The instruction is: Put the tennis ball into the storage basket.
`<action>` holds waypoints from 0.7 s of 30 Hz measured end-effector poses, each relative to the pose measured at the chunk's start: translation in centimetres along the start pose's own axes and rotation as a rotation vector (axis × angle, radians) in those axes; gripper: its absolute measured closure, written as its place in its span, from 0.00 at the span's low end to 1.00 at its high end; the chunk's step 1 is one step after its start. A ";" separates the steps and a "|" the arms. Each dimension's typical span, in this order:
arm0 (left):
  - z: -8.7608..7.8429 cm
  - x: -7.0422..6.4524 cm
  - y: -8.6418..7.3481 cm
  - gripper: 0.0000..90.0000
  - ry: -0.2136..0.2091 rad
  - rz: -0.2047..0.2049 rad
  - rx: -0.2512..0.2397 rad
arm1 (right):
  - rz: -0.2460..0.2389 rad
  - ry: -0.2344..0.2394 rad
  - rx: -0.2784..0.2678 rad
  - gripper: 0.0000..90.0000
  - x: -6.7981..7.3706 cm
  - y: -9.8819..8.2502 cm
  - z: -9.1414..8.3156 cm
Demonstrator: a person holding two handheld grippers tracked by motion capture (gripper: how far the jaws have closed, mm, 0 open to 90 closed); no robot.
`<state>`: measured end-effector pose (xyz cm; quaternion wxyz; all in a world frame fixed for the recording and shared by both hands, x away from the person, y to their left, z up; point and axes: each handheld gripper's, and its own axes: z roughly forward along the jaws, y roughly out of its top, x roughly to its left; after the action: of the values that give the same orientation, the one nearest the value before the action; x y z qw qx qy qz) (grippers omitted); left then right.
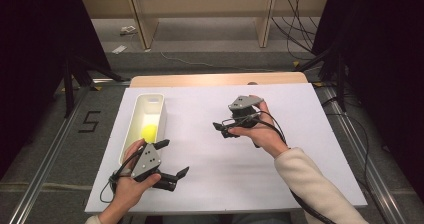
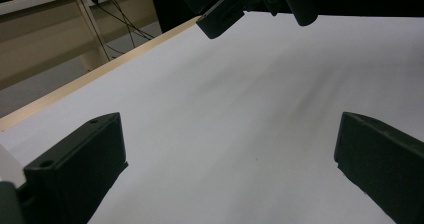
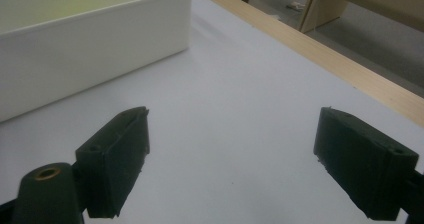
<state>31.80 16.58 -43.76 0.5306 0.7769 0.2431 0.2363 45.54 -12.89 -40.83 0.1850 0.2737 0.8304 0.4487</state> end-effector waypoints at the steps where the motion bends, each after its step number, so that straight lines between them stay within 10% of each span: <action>1: 0.0 0.0 0.0 0.00 0.000 0.001 0.001 | 0.001 -0.009 -0.004 0.13 -0.1 -0.1 -0.1; 21: 0.0 0.0 0.0 0.00 0.002 0.004 0.006 | 0.030 -0.059 -0.019 0.07 -1.6 -2.5 -3.0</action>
<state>31.81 16.53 -43.77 0.5274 0.7789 0.2426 0.2373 44.44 -16.91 -41.24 0.2052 0.2975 0.8161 0.4509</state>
